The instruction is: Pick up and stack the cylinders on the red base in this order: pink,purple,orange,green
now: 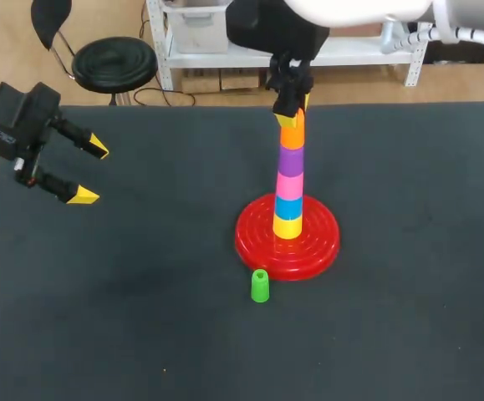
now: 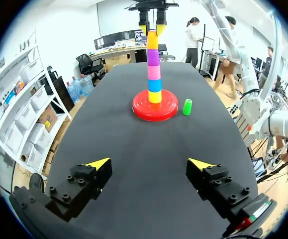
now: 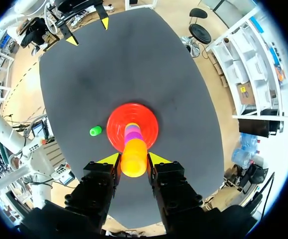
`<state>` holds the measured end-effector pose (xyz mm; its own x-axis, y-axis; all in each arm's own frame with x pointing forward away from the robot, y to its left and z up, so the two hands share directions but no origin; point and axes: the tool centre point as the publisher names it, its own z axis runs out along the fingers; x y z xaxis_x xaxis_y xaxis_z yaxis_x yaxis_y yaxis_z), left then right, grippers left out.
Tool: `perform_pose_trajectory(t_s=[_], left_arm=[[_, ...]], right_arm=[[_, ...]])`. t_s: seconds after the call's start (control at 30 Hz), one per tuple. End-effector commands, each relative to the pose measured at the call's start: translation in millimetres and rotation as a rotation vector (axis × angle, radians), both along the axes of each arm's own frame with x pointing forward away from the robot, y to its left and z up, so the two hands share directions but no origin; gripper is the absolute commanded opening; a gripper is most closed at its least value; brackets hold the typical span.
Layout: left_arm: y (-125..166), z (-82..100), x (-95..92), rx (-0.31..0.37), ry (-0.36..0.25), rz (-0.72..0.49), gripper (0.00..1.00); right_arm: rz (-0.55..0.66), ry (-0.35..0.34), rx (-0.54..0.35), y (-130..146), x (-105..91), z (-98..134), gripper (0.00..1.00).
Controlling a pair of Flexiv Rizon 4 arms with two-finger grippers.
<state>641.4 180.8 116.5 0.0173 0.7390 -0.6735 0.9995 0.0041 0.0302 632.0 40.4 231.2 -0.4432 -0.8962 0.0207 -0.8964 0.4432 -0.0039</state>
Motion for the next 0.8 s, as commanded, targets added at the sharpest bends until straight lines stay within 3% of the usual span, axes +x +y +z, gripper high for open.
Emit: perform_pose_trajectory(t_s=[0.03,0.8], left_arm=[[0,-0.4,-0.6,-0.001,-0.002,0.000,1.00],[0,-0.4,-0.6,-0.001,-0.002,0.000,1.00]], right_arm=[[-0.002,0.012,-0.004,1,5.1,-2,0.00],[-0.014,0.053,0.036,-7,11.3,-17,0.00]])
